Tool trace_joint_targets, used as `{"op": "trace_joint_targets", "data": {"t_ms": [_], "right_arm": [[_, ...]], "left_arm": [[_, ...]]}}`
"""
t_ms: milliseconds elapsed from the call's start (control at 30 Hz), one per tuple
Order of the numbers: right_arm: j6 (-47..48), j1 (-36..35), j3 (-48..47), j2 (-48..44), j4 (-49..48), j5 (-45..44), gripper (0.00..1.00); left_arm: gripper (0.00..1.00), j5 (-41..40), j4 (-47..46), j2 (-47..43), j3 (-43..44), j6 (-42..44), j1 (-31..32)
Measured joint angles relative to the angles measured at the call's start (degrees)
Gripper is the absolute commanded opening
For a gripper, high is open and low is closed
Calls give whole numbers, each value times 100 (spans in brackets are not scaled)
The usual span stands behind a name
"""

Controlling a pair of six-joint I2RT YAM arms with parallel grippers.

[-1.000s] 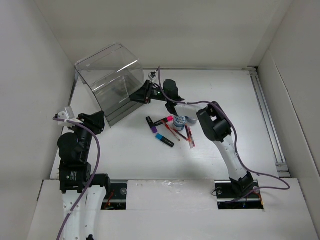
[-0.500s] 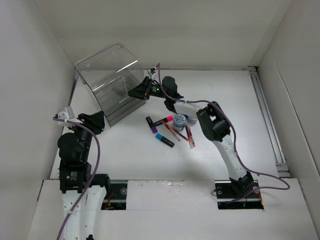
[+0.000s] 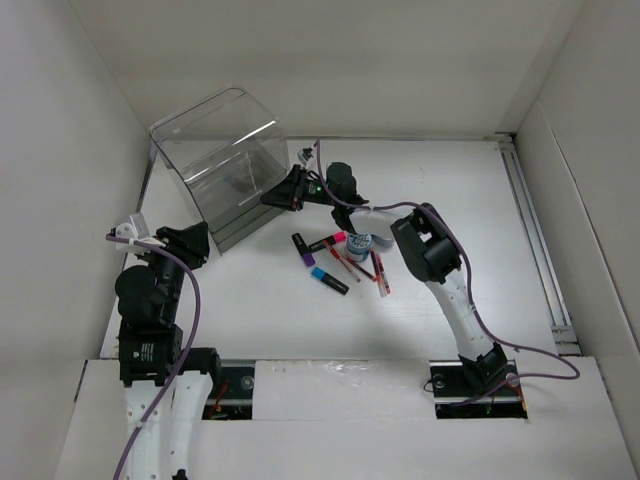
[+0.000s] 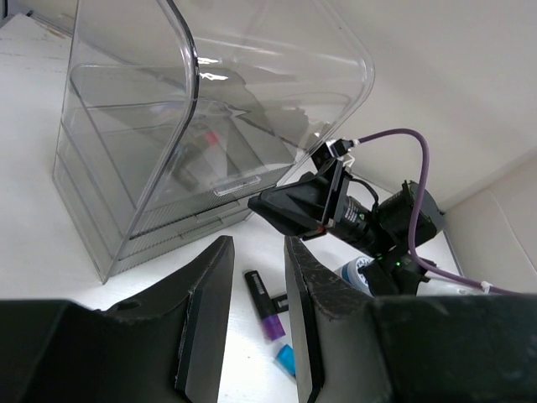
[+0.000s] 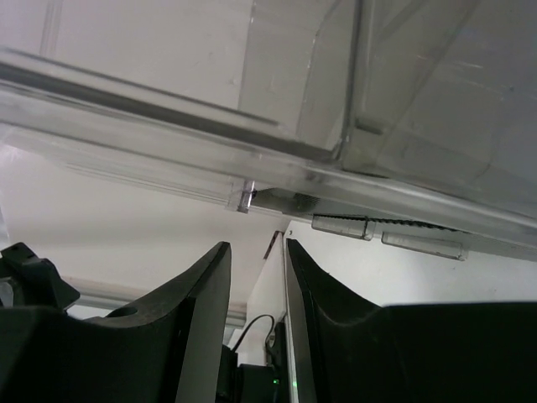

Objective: Sort the stationery into containers
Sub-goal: Open the drawer

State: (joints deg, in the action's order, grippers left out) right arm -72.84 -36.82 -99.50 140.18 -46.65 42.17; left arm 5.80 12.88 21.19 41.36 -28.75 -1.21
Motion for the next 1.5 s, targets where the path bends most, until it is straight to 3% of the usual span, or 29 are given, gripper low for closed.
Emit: {"op": "trace_joint_targets", "data": {"t_ms": [433, 533, 733, 900, 1067, 1167, 1300, 1500], "right_arm": [[42, 4, -688, 201, 291, -61, 40], [37, 9, -815, 310, 369, -63, 36], [-26, 9, -955, 433, 413, -72, 20], [-74, 9, -977, 442, 363, -68, 20], [-111, 9, -975, 442, 306, -103, 28], [-118, 9, -940, 442, 245, -122, 13], [-299, 9, -815, 442, 81, -195, 2], [-415, -7, -511, 330, -181, -337, 0]], "left_arm": [[27, 2, 0, 0, 0, 0, 0], [27, 0, 0, 0, 0, 0, 0], [27, 0, 0, 0, 0, 0, 0], [27, 9, -2, 0, 0, 0, 0], [27, 17, -13, 0, -13, 0, 0], [27, 17, -15, 0, -31, 0, 0], [27, 17, -20, 0, -48, 0, 0], [27, 17, -17, 0, -50, 0, 0]]}}
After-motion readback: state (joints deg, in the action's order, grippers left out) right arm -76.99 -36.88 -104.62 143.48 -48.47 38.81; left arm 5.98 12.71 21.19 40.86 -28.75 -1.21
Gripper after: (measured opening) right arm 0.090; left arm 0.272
